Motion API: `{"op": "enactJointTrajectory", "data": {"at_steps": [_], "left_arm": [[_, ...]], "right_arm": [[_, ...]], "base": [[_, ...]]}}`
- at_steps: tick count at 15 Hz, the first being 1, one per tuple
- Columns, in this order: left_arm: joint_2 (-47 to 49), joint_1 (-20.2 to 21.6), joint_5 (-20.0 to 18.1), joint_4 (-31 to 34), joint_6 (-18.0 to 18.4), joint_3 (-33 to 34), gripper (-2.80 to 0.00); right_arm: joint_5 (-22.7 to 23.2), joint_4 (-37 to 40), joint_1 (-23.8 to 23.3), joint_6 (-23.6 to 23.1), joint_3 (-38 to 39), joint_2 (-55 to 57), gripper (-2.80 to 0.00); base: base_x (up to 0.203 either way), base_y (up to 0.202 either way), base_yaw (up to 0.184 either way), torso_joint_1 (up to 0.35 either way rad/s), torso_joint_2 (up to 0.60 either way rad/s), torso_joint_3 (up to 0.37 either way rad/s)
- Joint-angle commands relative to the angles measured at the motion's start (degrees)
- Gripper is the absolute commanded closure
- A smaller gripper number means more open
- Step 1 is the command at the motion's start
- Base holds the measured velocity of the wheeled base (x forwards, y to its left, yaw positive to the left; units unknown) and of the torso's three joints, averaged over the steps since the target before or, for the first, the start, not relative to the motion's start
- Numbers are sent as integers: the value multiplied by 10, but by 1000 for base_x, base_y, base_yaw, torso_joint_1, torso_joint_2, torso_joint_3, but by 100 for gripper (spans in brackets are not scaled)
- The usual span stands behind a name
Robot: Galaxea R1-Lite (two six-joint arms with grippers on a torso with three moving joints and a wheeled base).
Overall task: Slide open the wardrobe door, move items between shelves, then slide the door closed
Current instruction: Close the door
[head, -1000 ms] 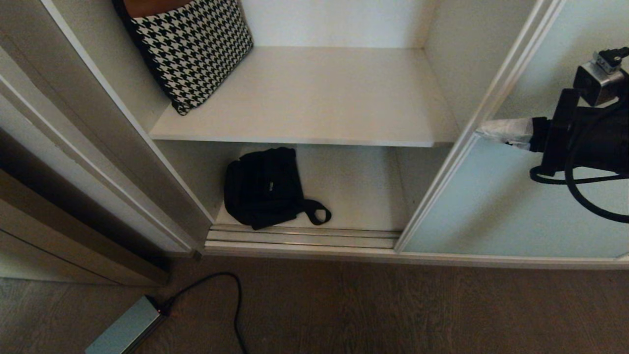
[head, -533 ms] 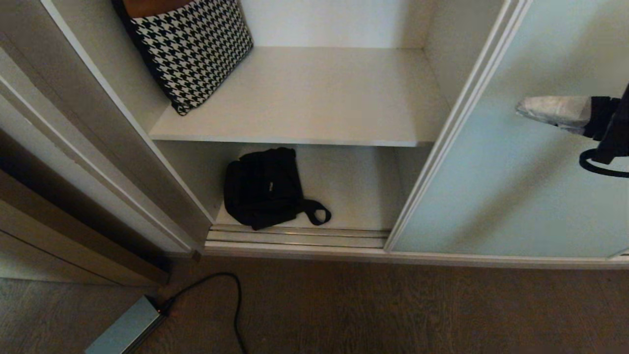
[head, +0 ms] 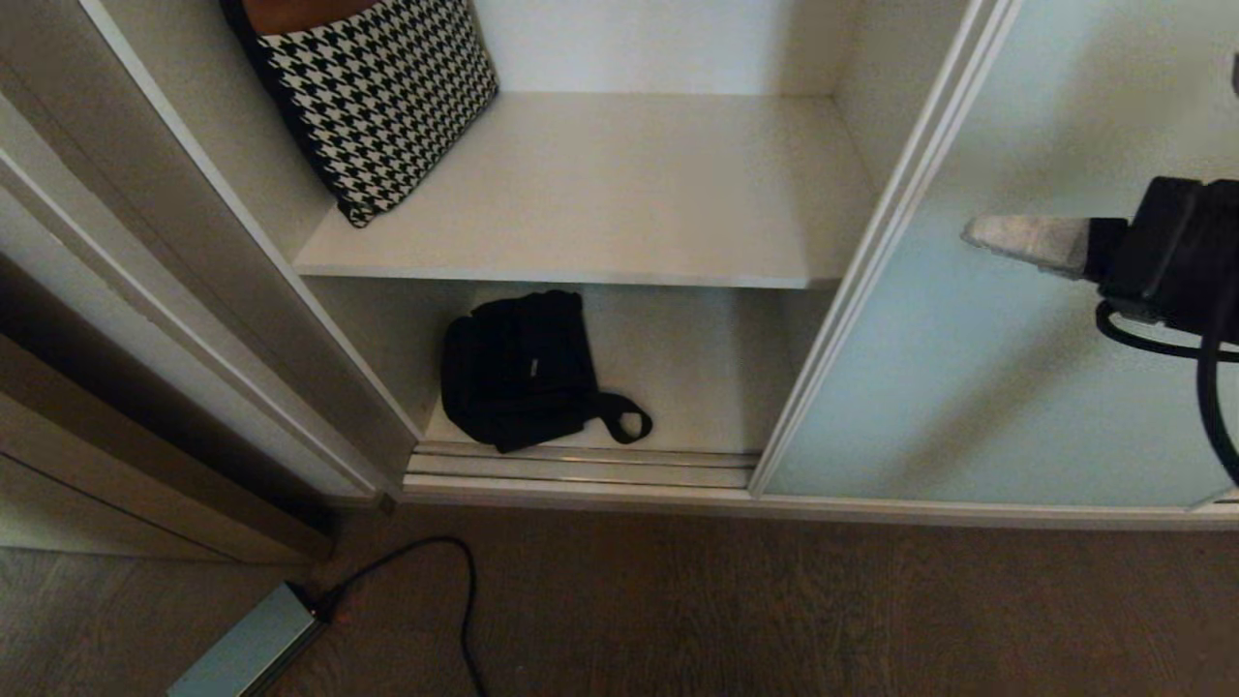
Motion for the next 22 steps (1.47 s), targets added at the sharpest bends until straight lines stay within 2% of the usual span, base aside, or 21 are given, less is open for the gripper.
{"op": "enactJointTrajectory", "data": {"at_steps": [1, 4, 5, 8, 12, 22], "left_arm": [[1, 0, 0, 0, 0, 0, 0], [0, 0, 0, 0, 0, 0, 0], [0, 1, 0, 0, 0, 0, 0], [0, 0, 0, 0, 0, 0, 0], [0, 1, 0, 0, 0, 0, 0], [0, 0, 0, 0, 0, 0, 0]], "right_arm": [[-38, -12, 21, -32, -8, 42, 0], [-31, -26, -32, -17, -15, 56, 0], [-23, -27, -42, 6, -21, 56, 0], [-14, -28, -63, 15, -32, 68, 0], [-16, -28, -57, 33, -51, 91, 0], [-21, -29, -46, 34, -89, 167, 0]], "base": [[0, 0, 0, 0, 0, 0], [0, 0, 0, 0, 0, 0], [0, 0, 0, 0, 0, 0], [0, 0, 0, 0, 0, 0], [0, 0, 0, 0, 0, 0], [0, 0, 0, 0, 0, 0]]}}
